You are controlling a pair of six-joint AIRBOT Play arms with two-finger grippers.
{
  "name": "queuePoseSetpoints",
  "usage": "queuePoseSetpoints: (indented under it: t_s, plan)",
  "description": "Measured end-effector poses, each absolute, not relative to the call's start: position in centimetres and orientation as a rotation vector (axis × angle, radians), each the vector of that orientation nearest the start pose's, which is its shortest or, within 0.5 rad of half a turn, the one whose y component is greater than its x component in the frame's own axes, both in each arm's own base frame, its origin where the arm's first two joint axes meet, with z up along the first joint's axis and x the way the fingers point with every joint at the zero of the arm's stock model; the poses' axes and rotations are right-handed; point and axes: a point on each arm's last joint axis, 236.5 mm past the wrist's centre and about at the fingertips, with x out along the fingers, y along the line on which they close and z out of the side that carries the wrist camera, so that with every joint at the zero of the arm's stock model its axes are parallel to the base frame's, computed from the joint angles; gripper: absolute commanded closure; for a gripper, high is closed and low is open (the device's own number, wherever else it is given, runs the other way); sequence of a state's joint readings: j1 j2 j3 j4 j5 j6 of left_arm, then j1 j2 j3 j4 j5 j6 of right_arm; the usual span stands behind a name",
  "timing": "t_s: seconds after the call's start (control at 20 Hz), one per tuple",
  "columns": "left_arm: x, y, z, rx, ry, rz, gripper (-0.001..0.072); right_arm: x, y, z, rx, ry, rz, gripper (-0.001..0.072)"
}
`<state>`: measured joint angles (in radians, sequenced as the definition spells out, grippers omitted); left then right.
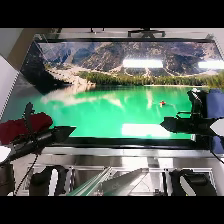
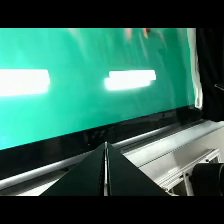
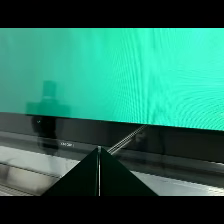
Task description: Fold the shirts.
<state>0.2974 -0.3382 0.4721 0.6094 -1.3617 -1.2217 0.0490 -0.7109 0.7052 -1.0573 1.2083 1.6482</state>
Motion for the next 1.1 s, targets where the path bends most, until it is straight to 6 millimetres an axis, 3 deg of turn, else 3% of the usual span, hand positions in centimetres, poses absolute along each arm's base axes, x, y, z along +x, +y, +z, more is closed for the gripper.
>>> queuePoseSetpoints:
  t_s: [0.25, 0.3, 0.35, 0.4, 0.45, 0.65, 0.75, 0.95, 1.1]
  plan:
    - [20.2, -13.3, 9.4, -0.565, 0.872, -0.579, 0.0711, 24.4, 12.1, 4.6, 0.488, 1.215, 0.305, 0.0696]
    - [20.5, -12.6, 9.5, -0.544, 0.87, -0.546, 0.071, 24.4, 12.1, 4.6, 0.488, 1.215, 0.305, 0.0696]
    - [20.9, -11.5, 9.6, -0.511, 0.874, -0.495, 0.0662, 24.4, 12.1, 4.6, 0.488, 1.215, 0.305, 0.0696]
    - [21.3, -9.7, 9.6, -0.464, 0.882, -0.417, 0.0417, 24.4, 12.1, 4.6, 0.489, 1.215, 0.306, 0.0696]
    - [21.8, -7.4, 9.7, -0.417, 0.891, -0.32, 0.0382, 24.4, 12.1, 4.6, 0.488, 1.215, 0.305, 0.0696]
    - [22.6, 4.4, 10.4, -0.274, 0.959, 0.139, 0.0373, 24.4, 12.1, 4.6, 0.488, 1.215, 0.305, 0.0695]
    - [22.6, 8.6, 10.3, -0.264, 1.022, 0.284, 0.0372, 24.4, 12.1, 4.6, 0.489, 1.215, 0.305, 0.0696]
    - [22.4, 14.0, 8.3, -0.309, 1.177, 0.442, 0.0372, 24.4, 12.1, 4.6, 0.488, 1.215, 0.305, 0.0696]
    - [22.3, 16.7, 4.6, -0.377, 1.316, 0.496, 0.0372, 24.4, 12.1, 4.6, 0.488, 1.215, 0.305, 0.0696]
